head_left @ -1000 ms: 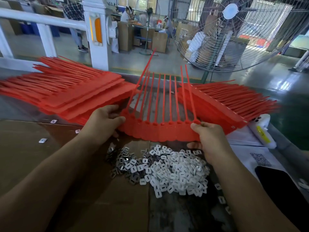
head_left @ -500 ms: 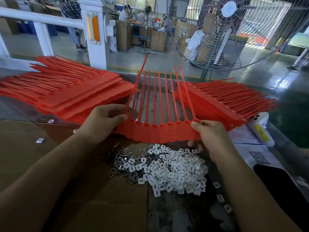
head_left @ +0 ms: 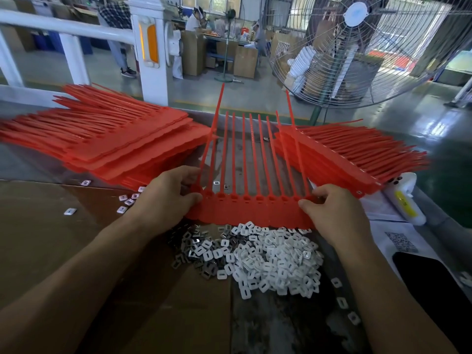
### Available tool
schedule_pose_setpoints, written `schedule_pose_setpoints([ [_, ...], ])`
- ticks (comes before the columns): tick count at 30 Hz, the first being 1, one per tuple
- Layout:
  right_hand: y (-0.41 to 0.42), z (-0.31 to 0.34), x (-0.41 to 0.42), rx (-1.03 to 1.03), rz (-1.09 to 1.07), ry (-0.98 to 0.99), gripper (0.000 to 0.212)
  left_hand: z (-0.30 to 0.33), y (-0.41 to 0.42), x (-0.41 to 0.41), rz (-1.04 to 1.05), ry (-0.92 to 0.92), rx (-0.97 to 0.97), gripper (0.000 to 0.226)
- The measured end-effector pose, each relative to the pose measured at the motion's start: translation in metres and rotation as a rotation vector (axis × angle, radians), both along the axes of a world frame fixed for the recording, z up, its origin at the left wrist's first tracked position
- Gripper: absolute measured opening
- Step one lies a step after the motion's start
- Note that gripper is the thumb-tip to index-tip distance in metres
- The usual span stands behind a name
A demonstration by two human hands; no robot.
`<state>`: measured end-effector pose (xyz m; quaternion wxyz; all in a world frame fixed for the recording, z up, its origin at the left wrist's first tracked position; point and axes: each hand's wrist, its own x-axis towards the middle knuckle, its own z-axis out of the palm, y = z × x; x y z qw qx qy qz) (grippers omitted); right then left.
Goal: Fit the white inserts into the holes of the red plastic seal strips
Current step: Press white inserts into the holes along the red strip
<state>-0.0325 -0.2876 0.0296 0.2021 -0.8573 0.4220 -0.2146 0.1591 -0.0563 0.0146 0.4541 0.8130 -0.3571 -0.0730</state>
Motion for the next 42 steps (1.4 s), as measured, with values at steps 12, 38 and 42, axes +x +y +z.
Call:
schedule_pose_setpoints([
  [12, 0.068, 0.001, 0.024, -0.138, 0.895, 0.067, 0.025, 0.001, 0.0, -0.002, -0.019, -0.006, 0.062, 0.051],
  [38, 0.074, -0.002, 0.022, -0.149, 0.881, 0.154, 0.007, 0.002, -0.001, -0.007, -0.064, 0.017, 0.095, 0.06],
  [42, 0.074, -0.002, 0.023, -0.103, 0.863, 0.133, 0.008, 0.001, 0.0, -0.006, -0.083, 0.018, 0.07, 0.049],
])
